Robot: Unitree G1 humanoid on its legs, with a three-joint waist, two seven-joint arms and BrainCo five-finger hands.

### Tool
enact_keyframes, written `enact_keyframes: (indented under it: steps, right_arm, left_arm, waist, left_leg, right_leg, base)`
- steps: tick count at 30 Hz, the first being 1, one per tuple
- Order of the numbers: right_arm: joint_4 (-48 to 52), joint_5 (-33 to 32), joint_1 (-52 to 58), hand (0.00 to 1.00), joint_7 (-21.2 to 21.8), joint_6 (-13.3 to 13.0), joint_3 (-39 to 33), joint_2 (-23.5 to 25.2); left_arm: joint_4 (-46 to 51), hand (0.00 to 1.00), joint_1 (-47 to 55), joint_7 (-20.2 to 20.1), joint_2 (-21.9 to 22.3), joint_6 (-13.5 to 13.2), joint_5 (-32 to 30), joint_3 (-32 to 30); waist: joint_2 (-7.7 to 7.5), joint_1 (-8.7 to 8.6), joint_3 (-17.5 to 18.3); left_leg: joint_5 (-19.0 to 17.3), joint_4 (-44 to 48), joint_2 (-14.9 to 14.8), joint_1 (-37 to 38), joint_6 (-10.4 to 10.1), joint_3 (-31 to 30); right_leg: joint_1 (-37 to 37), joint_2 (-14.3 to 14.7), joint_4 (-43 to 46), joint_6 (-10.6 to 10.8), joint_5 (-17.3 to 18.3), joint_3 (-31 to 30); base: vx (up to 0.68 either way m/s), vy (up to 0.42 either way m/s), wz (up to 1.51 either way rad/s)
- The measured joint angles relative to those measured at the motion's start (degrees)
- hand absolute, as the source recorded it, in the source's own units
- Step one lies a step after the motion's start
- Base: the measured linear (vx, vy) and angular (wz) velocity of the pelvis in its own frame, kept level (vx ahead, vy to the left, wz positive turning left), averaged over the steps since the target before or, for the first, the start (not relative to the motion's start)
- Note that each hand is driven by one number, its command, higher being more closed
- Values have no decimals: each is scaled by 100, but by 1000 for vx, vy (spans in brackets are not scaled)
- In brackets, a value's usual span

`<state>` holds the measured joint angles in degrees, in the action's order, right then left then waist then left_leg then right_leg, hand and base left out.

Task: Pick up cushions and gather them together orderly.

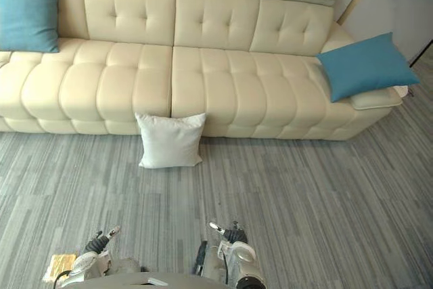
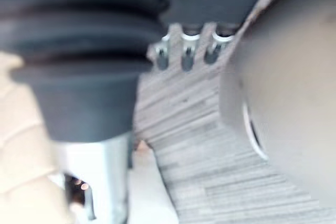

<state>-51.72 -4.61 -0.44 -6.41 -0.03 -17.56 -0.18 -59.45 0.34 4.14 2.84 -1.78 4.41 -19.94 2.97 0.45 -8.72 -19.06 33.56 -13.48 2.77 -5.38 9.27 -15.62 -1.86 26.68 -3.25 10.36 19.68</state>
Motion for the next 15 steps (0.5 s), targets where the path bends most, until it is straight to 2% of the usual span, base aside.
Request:
enact_keyframes:
  steps: [1, 3, 5, 8, 11, 12, 13, 14, 15]
  right_arm:
    - [-90, -2, -3, 0, -1, 10, 2, -3]
    - [-158, -5, 8, 0, -4, 26, 46, -10]
    - [-248, -8, 24, 0, -4, 32, 64, 13]
    - [-307, -12, 9, 0, -10, 38, 33, 5]
    - [-298, -10, 24, 0, -12, 39, 34, 22]
    - [-298, -7, 68, 0, -13, 37, 36, 20]
    - [-294, -5, 122, 0, -17, 36, 41, -15]
    - [-316, -3, 102, 0, -21, 46, 70, 65]
    - [-312, -3, 99, 0, -14, 42, 63, 138]
  left_arm:
    - [62, 0, 1, -4, 4, 3, -2, -145]
    - [188, 0, 42, -4, -6, 3, -1, -204]
    - [357, 0, 50, -14, -12, -7, -1, -175]
    - [414, 0, 43, -53, 0, -12, -2, -140]
    - [476, 0, 42, -65, -30, -25, -9, -123]
    - [470, 0, 51, -65, -34, -52, -10, -113]
    - [437, 0, 109, -64, 7, -63, -8, -103]
    - [377, 0, 123, -66, -89, -69, -7, -110]
    - [358, 0, 127, -65, -145, -65, -5, -117]
  waist:
    - [16, 54, -5]
    - [-12, 132, -41]
    - [-101, 184, -67]
    - [-104, 254, -76]
    - [-190, 282, -126]
    - [-200, 291, -117]
    - [-109, 297, -63]
    - [-249, 311, -20]
    - [-358, 288, 1]
  left_leg:
    - [219, 1412, -202, -543, -168, -291]
    - [218, 2446, -393, -887, -166, -238]
    - [159, 2559, -405, -1335, -65, 45]
    - [91, 1901, -399, -1631, 22, 283]
    - [174, 204, -218, -1796, 62, 473]
    - [497, -406, -97, -1803, 128, 472]
    - [1337, -912, -42, -1809, 210, 438]
    - [1357, -937, 163, -1784, 311, 498]
    - [1334, -1003, 277, -1783, 350, 528]
  right_leg:
    - [293, 148, -120, -83, 98, 1]
    - [822, 306, -368, -158, 156, -54]
    - [1321, 355, -775, -162, 170, -246]
    - [1577, 320, -1003, -122, 145, -340]
    - [2037, 89, -1236, 23, 144, -329]
    - [2137, -9, -1286, 207, 189, -333]
    - [2178, -2, -1354, 432, 286, -385]
    - [2194, -179, -1386, 630, 350, -527]
    - [2167, -300, -1410, 644, 336, -552]
  base:
    - [442, -177, -16]
    - [341, -99, -37]
    - [425, -53, -40]
    - [294, 57, -34]
    - [311, 191, -4]
    - [238, 270, -2]
    - [291, 328, -11]
    - [242, 280, -8]
    - [269, 270, -3]
